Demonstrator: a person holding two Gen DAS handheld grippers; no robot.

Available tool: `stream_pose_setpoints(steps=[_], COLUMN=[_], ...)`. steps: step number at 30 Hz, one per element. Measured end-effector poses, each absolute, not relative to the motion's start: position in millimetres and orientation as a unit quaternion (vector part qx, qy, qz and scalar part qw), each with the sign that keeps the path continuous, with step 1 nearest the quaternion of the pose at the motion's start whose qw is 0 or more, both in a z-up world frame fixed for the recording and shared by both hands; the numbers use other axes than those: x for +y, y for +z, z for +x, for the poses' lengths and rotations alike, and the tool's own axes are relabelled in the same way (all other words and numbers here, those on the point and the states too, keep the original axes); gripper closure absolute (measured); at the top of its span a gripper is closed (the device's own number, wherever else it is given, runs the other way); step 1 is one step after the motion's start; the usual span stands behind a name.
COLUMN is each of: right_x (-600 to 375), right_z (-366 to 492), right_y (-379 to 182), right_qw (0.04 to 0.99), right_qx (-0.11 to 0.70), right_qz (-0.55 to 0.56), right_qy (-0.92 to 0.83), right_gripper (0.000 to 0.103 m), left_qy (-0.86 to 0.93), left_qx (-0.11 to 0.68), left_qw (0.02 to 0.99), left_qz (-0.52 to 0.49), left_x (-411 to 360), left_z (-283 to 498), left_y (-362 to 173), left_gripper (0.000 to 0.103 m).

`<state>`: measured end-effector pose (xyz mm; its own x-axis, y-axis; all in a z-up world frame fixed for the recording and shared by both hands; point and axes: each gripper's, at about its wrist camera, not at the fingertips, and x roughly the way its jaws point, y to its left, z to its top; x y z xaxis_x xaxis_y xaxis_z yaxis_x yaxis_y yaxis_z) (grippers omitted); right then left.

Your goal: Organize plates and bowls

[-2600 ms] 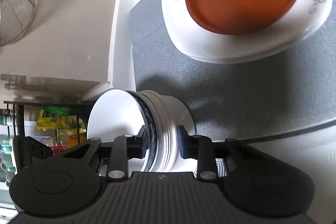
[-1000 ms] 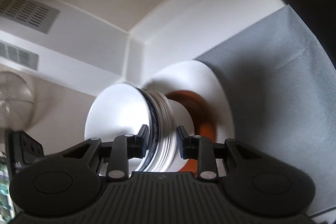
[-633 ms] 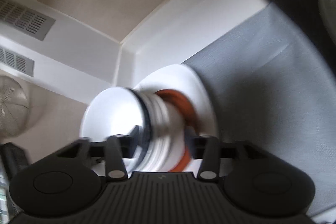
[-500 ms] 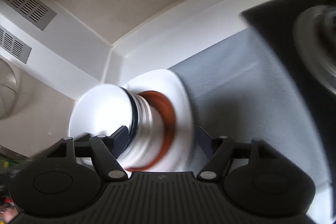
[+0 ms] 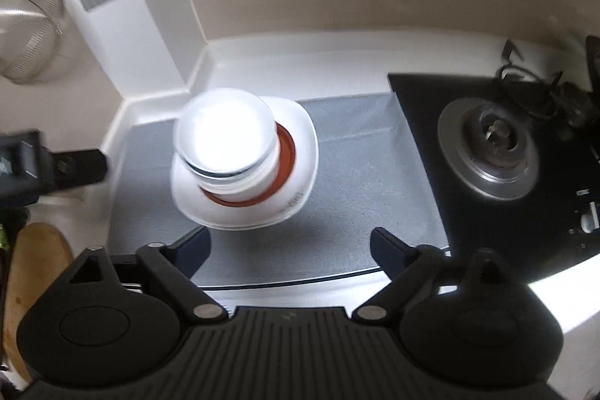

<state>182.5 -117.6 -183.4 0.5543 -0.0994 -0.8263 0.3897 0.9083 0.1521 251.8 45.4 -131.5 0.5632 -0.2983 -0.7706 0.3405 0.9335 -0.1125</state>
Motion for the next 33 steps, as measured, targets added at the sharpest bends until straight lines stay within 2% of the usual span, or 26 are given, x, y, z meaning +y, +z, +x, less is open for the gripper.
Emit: stream_pose_setpoints(steps=[4,10,14,21,33], right_x=[-105.3,-92.5,-83.0,-78.1,-81.5], right_z=[167.3,150.3,135.1,120.3,109.7], right_y=[-143.3,-99.4,-75.5,-58.4,-62.1], right_qw=[0.880,0.862,0.871,0.868,0.864], right_qx=[0.425,0.447,0.430,0.431,0.437], right_qz=[0.153,0.146,0.120,0.111,0.108], right_qy=[-0.146,-0.192,-0.205,-0.221,-0.227], right_gripper=[0.000,0.000,0.000,0.000,0.000], left_qy=[-0.169,-0.168,-0.177,-0.186,-0.191], left_qx=[0.416,0.399,0.395,0.418,0.424], left_qw=[0.891,0.898,0.896,0.884,0.881], left_qz=[0.065,0.079,0.101,0.092,0.092], left_x=[42.1,44.1,39.4,39.6,34.7], left_z=[226.7,197.3,182.1,178.6,172.8], left_y=[-93.9,-54.9,-40.7,-35.2,-41.2], left_gripper=[0.008,0.008,0.007,0.006,0.005])
